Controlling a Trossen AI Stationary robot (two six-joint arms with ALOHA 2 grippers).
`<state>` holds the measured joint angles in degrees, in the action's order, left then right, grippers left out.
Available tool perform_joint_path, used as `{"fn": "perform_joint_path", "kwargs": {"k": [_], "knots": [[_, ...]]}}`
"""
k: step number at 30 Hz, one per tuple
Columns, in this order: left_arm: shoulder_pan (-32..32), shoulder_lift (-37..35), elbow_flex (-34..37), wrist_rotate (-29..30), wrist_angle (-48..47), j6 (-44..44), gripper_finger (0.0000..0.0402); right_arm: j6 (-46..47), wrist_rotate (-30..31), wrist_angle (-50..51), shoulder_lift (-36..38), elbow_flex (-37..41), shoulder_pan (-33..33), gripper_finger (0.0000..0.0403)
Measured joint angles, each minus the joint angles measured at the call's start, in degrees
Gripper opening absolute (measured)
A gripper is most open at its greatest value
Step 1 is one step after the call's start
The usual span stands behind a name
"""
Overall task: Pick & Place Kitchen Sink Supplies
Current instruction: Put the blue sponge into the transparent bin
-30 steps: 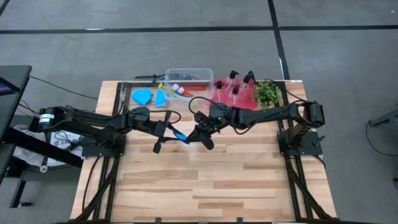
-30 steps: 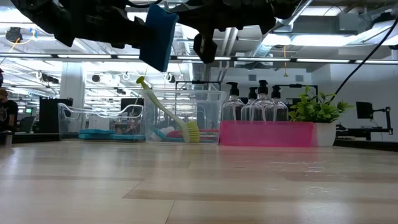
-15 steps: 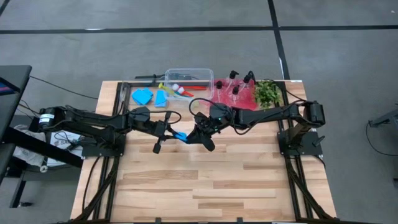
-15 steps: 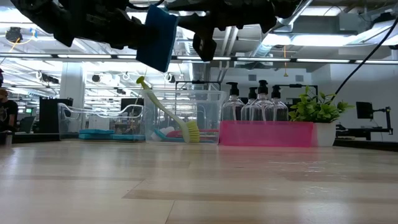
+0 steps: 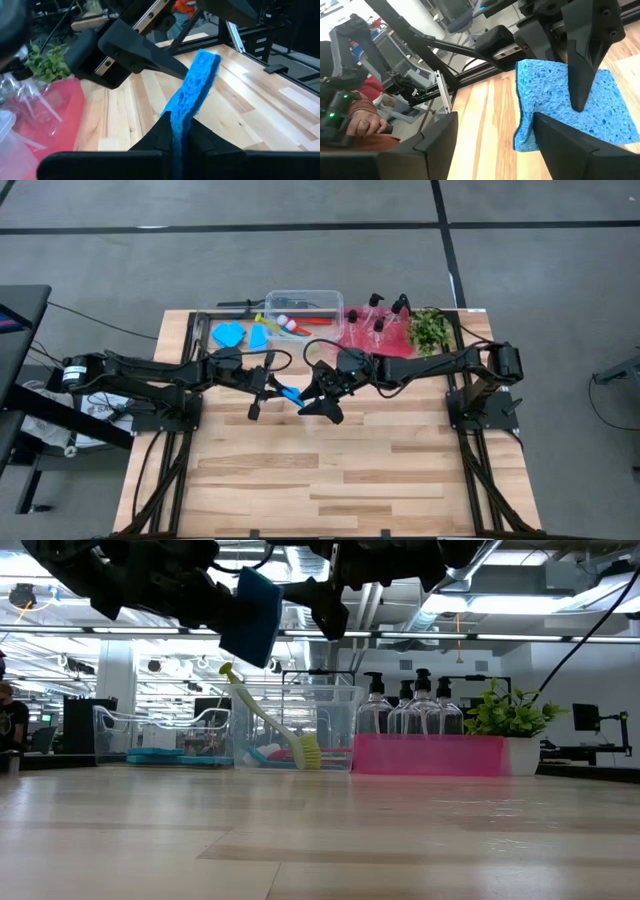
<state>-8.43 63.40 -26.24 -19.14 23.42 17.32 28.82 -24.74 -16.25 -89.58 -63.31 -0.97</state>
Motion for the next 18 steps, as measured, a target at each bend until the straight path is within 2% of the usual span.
{"fn": "perform_joint_path", "kwargs": {"k": [10, 14, 18], "knots": [[-2.8, 0.0, 0.0, 1.9, -0.6, 0.1, 0.0018, 1.9, 0.3, 0.6, 0.0, 1.1, 0.0, 0.0232], [-4.9, -0.1, 0.0, 7.7, 0.1, 0.1, 0.0022, 5.7, -6.5, 1.0, 0.0, 2.4, 0.0, 0.0221], [-6.6, -1.2, 0.0, 7.1, -0.2, 0.2, 0.0023, 6.8, -9.1, 6.4, 0.0, 2.7, -0.4, 0.0210]]}}
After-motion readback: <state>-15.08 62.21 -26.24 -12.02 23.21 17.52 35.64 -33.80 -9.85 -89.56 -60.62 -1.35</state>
